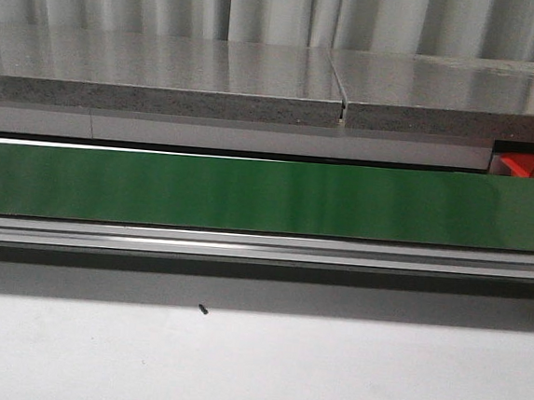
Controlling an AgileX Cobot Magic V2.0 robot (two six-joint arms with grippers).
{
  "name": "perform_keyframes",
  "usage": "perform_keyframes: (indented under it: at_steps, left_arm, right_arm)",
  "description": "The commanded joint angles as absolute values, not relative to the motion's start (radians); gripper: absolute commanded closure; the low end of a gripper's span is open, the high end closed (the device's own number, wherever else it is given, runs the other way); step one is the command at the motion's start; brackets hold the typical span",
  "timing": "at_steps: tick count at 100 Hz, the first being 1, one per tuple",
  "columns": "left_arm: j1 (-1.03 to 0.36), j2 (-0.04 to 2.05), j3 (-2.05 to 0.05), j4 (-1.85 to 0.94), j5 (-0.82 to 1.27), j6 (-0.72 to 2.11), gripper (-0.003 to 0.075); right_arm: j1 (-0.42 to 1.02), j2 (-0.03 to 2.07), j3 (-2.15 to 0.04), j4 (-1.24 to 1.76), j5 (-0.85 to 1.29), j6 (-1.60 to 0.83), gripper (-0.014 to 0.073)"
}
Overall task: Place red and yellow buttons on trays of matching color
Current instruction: 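Move the left gripper over the red buttons beside the belt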
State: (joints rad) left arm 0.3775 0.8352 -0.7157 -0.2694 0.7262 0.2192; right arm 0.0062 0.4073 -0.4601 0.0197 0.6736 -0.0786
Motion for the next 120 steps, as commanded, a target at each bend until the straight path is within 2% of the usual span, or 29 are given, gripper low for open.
perform_keyframes:
  at_steps: [1,7,8,9,16,20,26,64,93,120]
  left_arm:
    - [0.409,0.872,-0.78,-0.282,0.661,0.206,0.0576]
    - [0.419,0.892,-0.79,-0.282,0.654,0.206,0.0454]
    - [0.42,0.897,-0.791,-0.282,0.652,0.206,0.0402]
    - [0.423,0.899,-0.793,-0.282,0.652,0.206,0.0402]
    - [0.428,0.924,-0.795,-0.282,0.63,0.206,0.022]
    - [0.428,0.941,-0.795,-0.282,0.622,0.206,0.0148]
    - [0.428,0.963,-0.796,-0.282,0.615,0.204,0.0097]
    - [0.429,1.23,-0.91,-0.277,0.638,0.103,0.0101]
    - [0.429,1.412,-1.03,-0.077,0.763,-0.197,0.0101]
    - [0.462,1.498,-1.046,-0.081,0.738,-0.306,0.0102]
  right_arm:
    - [-0.002,0.413,-0.484,0.02,0.61,-0.079,0.0659]
    - [-0.002,0.413,-0.484,0.02,0.61,-0.079,0.0659]
    - [-0.002,0.413,-0.484,0.02,0.61,-0.079,0.0659]
    - [-0.002,0.413,-0.484,0.02,0.61,-0.079,0.0659]
    - [-0.002,0.413,-0.484,0.02,0.61,-0.079,0.0659]
    - [-0.002,0.413,-0.484,0.02,0.61,-0.079,0.0659]
    - [-0.002,0.413,-0.484,0.02,0.61,-0.079,0.0659]
    - [-0.002,0.413,-0.484,0.02,0.61,-0.079,0.0659]
    - [-0.002,0.413,-0.484,0.02,0.61,-0.079,0.0659]
    - [-0.002,0.413,-0.484,0.02,0.61,-0.079,0.0659]
